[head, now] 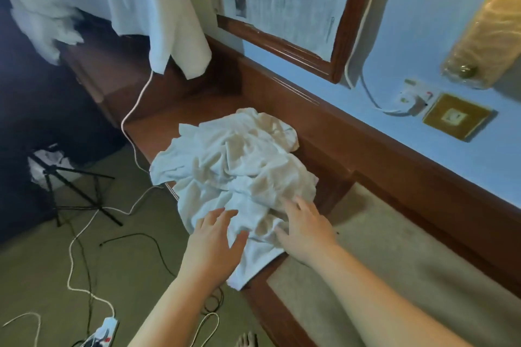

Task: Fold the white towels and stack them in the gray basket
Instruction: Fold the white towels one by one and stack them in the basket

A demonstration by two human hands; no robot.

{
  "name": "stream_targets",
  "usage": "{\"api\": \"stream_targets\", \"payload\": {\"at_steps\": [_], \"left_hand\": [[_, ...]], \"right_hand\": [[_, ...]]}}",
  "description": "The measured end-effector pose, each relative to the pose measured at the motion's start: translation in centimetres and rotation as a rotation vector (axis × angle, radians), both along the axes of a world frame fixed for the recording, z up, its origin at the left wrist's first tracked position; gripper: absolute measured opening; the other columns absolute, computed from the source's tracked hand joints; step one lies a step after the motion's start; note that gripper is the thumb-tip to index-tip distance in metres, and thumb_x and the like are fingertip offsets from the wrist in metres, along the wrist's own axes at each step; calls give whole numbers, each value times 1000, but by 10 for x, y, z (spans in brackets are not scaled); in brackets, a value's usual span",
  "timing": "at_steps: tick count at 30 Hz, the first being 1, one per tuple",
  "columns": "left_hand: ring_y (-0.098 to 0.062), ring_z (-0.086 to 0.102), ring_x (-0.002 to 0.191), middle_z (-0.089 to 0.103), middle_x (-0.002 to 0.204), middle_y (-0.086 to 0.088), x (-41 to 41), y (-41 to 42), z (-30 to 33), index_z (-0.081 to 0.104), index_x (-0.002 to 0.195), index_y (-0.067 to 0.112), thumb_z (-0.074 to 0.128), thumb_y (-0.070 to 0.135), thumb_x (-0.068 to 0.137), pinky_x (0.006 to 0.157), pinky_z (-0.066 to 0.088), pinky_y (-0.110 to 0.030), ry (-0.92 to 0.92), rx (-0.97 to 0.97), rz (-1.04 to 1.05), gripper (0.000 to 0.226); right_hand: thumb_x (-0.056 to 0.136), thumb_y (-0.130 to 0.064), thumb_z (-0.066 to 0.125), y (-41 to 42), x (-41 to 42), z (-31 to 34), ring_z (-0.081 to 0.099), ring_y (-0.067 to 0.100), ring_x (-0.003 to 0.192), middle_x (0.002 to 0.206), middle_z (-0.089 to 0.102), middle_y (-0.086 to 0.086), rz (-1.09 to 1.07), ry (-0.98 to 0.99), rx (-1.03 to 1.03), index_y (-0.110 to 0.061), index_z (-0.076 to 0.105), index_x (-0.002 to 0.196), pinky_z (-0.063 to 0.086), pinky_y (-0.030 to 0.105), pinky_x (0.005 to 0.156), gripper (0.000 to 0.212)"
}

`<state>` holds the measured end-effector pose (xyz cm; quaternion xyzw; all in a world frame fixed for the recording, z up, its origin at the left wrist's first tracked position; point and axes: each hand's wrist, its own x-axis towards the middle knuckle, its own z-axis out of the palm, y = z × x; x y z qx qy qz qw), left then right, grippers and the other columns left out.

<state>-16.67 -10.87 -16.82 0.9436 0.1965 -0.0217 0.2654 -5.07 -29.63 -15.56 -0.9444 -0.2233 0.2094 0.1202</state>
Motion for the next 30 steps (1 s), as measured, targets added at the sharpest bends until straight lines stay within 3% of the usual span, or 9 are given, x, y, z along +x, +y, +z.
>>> {"api": "stream_targets", "payload": {"at_steps": [2, 4, 9, 13, 17, 21, 23, 27, 30], "left_hand": [[-18, 39, 145, 40, 158, 11, 27, 24, -11, 44, 150, 37, 53, 58, 100, 112, 43, -37, 4, -5, -38, 55], [-18, 39, 144, 41, 157, 11, 59, 40, -25, 43, 151, 37, 52, 55, 102, 112, 43, -36, 30, -3, -93, 53], [-18, 41, 139, 44, 153, 10, 123, 58, -61, 41, 150, 38, 55, 46, 102, 104, 48, -38, 104, 50, -201, 51], [-23, 47, 129, 50, 140, 3, 148, 63, -85, 48, 137, 27, 63, 42, 97, 99, 48, -40, 152, 77, -269, 45], [-24, 53, 122, 55, 131, 4, 158, 64, -91, 51, 130, 29, 62, 44, 95, 96, 48, -42, 71, 93, -267, 40], [-27, 60, 114, 64, 125, 6, 163, 56, -74, 64, 125, 30, 61, 28, 91, 91, 47, -43, -112, 106, -294, 34], [-23, 61, 112, 68, 121, 9, 168, 44, -46, 66, 122, 30, 61, 24, 95, 89, 49, -40, -235, -2, -336, 28], [-8, 63, 106, 69, 111, 19, 182, 0, 50, 65, 118, 39, 54, 28, 98, 90, 55, -40, -475, -328, -366, 25], [-1, 67, 96, 72, 99, 21, 192, -41, 137, 66, 111, 38, 57, 26, 100, 83, 58, -35, -653, -419, -367, 18]], "right_hand": [[99, -43, 50, 31, 19, -13, 42, 31, 137, 149, 40, 2, -26, -3, -46, -29, 34, 150, 46, 46, 97, 55], [100, -30, 48, 56, 35, -27, 47, 30, 129, 140, 46, 1, -64, 5, -95, -29, 40, 143, 40, 43, 83, 44], [103, -20, 45, 90, 57, -68, 53, 33, 122, 143, 42, 6, -193, -21, -194, -28, 33, 150, 51, 45, 92, 50], [101, -20, 39, 96, 67, -82, 56, 30, 111, 130, 43, 1, -250, -46, -154, -29, 43, 133, 46, 39, 82, 33], [103, -28, 46, 80, 70, -72, 61, 25, 96, 102, 54, -12, -370, -100, 97, -30, 49, 101, 49, 41, 80, 4], [102, -22, 58, 36, 61, -17, 60, 14, 77, 87, 59, -13, -408, -263, 435, -27, 53, 96, 50, 38, 67, 9], [101, -17, 62, 10, 57, 25, 62, 7, 76, 87, 62, -15, -411, -359, 561, -25, 56, 99, 52, 28, 63, 10], [101, -13, 62, -44, 54, 121, 58, -11, 87, 90, 60, -14, -501, -480, 693, -23, 57, 100, 45, 4, 66, 10], [102, -18, 61, -93, 48, 194, 57, -9, 84, 90, 63, -9, -585, -626, 762, -20, 60, 102, 41, 6, 65, 2]]}}
